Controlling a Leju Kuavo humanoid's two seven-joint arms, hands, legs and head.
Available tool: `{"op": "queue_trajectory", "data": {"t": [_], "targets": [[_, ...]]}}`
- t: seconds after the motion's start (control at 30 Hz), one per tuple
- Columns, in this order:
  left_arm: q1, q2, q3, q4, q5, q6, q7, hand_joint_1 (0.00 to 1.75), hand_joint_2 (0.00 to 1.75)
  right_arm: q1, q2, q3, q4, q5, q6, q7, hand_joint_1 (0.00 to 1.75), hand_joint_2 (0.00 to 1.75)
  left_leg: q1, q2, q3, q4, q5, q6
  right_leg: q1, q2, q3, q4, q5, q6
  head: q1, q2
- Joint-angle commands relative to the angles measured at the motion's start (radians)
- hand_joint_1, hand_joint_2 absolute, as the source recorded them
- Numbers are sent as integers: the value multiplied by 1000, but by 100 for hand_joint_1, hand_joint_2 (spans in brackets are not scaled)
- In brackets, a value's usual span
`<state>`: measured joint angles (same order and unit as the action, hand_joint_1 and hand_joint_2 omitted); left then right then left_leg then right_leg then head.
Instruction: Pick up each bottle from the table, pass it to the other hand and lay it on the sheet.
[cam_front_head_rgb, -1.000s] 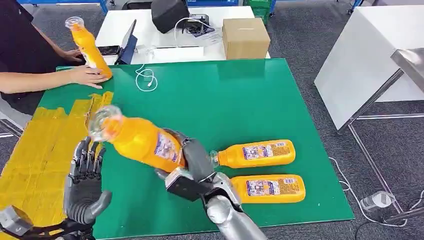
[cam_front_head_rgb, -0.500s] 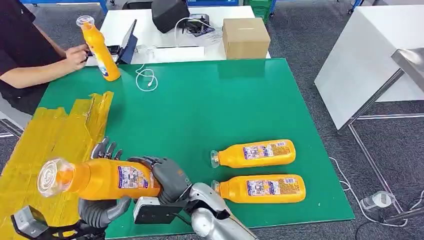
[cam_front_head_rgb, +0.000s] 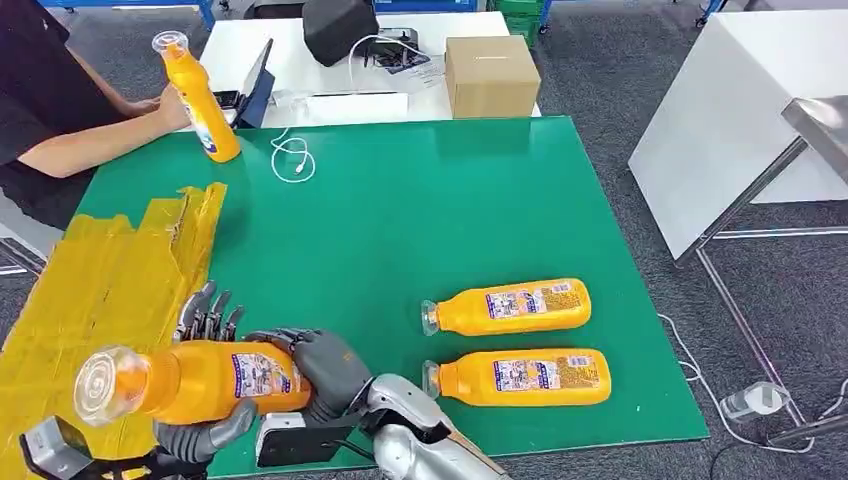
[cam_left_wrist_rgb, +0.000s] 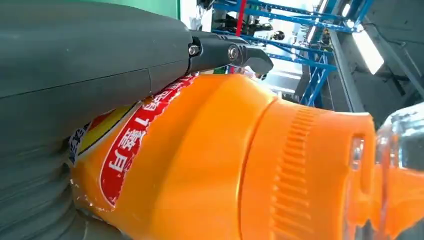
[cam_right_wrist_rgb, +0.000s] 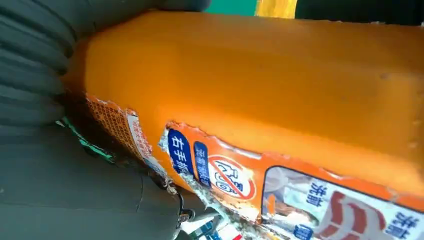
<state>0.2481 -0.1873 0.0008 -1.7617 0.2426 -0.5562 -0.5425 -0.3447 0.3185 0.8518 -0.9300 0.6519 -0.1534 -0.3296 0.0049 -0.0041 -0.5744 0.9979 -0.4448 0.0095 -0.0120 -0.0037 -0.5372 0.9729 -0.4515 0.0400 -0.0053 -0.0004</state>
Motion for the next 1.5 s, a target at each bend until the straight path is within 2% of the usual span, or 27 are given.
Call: {"op": "queue_trajectory", "data": {"t": [0.03, 0.4, 0.47, 0.5, 0.53, 0.57, 0.63, 0.7, 0.77, 0.83, 0.9, 1.0, 1.13, 1.27, 1.3, 1.4, 1.5], "targets": [[-38, 20, -40, 36, 0, -11, -3, 175, 175, -27, 31, 61, 125, 10, -2, 6, 175, 175, 0, -1, 2, -1, 0, 0, 0, -1, 2, -1, 0, -1, 0, 0], [-36, 16, -38, 21, -60, 7, -37, 175, 175, -21, 13, 7, 81, -1, -27, 24, 175, 175, 0, -2, 2, -1, 0, 0, 1, -2, 2, -1, -1, -1, 0, 0], [-36, 7, -28, 16, -102, 50, -44, 175, 175, -19, 3, -6, 57, 20, -43, 52, 175, 175, 0, -1, 2, -1, 0, 0, 1, -1, 2, -1, -1, -1, 0, 0], [-36, 4, -23, 13, -131, 75, -52, 175, 175, -22, -6, -11, 44, 38, -63, 67, 145, 175, 0, -1, 1, -1, 0, 0, 0, -2, 2, -1, -1, -1, 0, 0], [-35, 1, -15, 6, -176, 113, -68, 175, 175, -19, -17, -22, 18, 46, -73, 75, 0, 175, 0, -1, 1, 0, 0, 0, 0, -2, 1, -1, 0, -1, 0, 0], [-34, 1, -2, -7, -234, 163, -88, 175, 175, -19, -39, -34, -25, 50, -65, 83, 0, 175, 1, -2, 2, 0, -1, 0, 1, -2, 3, -1, -1, -1, 0, 0], [-40, -5, 38, -33, -458, 372, -152, 175, 175, 2, -82, -75, -142, 48, -58, 92, 0, 175, 1, -2, 0, 0, 0, 0, 1, -2, 1, -1, -1, -1, 0, 0], [-51, 8, 60, -36, -478, 384, -154, 175, 175, 23, -115, -94, -230, 43, -28, 105, 0, 175, 2, -3, 2, 1, -1, 0, 2, -3, 3, -1, -1, -2, 0, 0], [-51, 7, 60, -35, -479, 383, -154, 175, 175, 27, -112, -94, -231, 44, -27, 106, 0, 175, 1, -5, 1, 0, 0, 0, 1, -5, 2, -1, -1, -1, 0, 0], [-59, 0, 89, -36, -628, 564, -156, 175, 175, 40, -130, -105, -278, 55, -39, 98, 0, 175, 1, -2, 2, 0, -1, 0, 1, -2, 3, -2, -1, -1, 0, 0], [-81, 7, 158, -13, -781, 726, -137, 175, 175, 71, -182, -122, -396, 53, -38, 90, 0, 175, 1, -3, 2, 0, 0, 0, 1, -3, 3, -2, -1, -1, 0, 0], [-98, 40, 220, 51, -1036, 931, -98, 175, 175, 101, -236, -145, -515, 26, -4, 76, 0, 175, 1, -4, 2, -1, 0, 0, 1, -4, 3, -2, -1, -1, 0, 0], [-132, 112, 237, 229, -1205, 972, -14, 175, 175, 97, -251, -149, -541, -1, 16, 53, 0, 175, -1, -2, 2, -2, 1, 0, -1, -2, 2, -2, 0, -1, 0, 0], [-160, 148, 234, 367, -1345, 1001, 48, 175, 175, 76, -249, -127, -522, -6, 21, 47, 0, 175, 0, -1, 4, -3, 1, 0, 0, -1, 4, -3, 0, -1, 0, 0], [-181, 172, 225, 439, -1375, 964, 72, 175, 175, 70, -250, -122, -518, -12, 24, 43, 0, 175, 0, -1, 4, -3, 1, 0, 0, -1, 3, -3, 0, -1, 0, 0], [-204, 184, 224, 507, -1372, 963, 70, 175, 175, 67, -251, -121, -518, -18, 25, 41, 0, 175, -1, -3, 4, -3, 1, 0, 0, -3, 4, -3, 0, -1, 0, 0], [-214, 212, 201, 591, -1404, 892, 95, 175, 175, 59, -256, -119, -520, -28, 27, 38, 0, 175, 0, 0, 3, -2, 0, 0, 0, 0, 3, -2, 0, -1, 0, 0]]}}
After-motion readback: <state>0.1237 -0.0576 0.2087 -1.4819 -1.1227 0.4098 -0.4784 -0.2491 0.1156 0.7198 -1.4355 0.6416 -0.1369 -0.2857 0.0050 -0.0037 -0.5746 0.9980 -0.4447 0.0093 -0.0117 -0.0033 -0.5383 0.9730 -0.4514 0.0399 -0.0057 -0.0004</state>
